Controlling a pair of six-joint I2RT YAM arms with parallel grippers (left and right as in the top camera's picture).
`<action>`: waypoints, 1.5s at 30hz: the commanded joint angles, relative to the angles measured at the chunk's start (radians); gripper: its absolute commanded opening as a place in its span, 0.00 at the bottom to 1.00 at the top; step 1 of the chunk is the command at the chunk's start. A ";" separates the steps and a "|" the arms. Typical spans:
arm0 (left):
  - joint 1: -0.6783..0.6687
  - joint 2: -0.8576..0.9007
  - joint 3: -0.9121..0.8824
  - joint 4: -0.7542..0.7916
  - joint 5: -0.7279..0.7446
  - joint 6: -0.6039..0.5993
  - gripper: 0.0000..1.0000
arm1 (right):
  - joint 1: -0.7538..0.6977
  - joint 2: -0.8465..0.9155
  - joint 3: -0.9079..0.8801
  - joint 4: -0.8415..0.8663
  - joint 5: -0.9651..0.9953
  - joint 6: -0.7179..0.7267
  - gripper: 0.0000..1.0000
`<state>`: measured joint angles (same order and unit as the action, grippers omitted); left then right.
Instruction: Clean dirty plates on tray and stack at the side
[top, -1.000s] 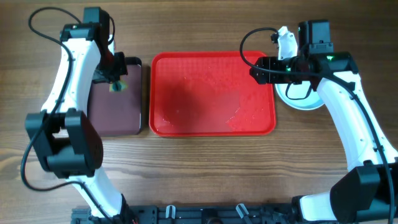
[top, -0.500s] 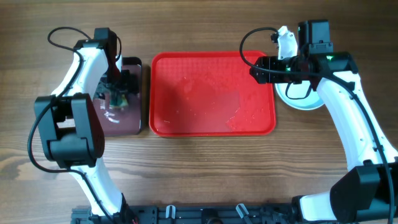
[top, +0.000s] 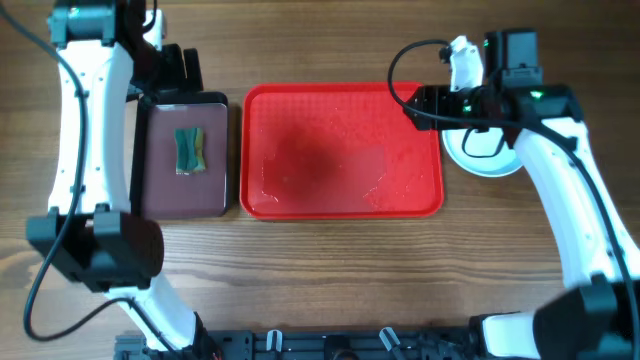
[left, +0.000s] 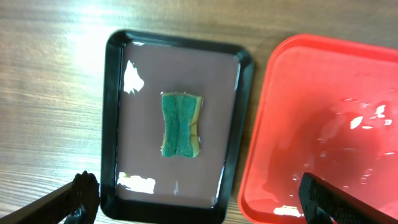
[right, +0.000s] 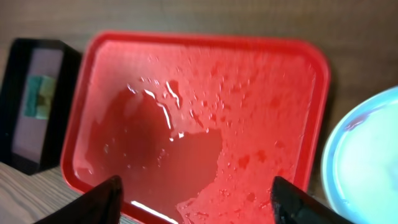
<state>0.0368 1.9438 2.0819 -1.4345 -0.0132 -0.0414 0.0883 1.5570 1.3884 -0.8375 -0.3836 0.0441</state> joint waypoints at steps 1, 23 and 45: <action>0.005 -0.018 0.014 0.005 0.050 0.004 1.00 | -0.003 -0.183 0.101 -0.007 0.043 -0.016 0.82; 0.005 -0.018 0.014 0.005 0.050 0.004 1.00 | -0.003 -0.506 0.104 -0.182 0.159 -0.018 1.00; 0.005 -0.018 0.014 0.005 0.050 0.004 1.00 | -0.010 -1.341 -1.115 0.783 0.204 -0.033 1.00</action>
<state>0.0368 1.9278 2.0865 -1.4330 0.0250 -0.0414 0.0826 0.3313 0.4110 -0.1322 -0.1749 -0.0273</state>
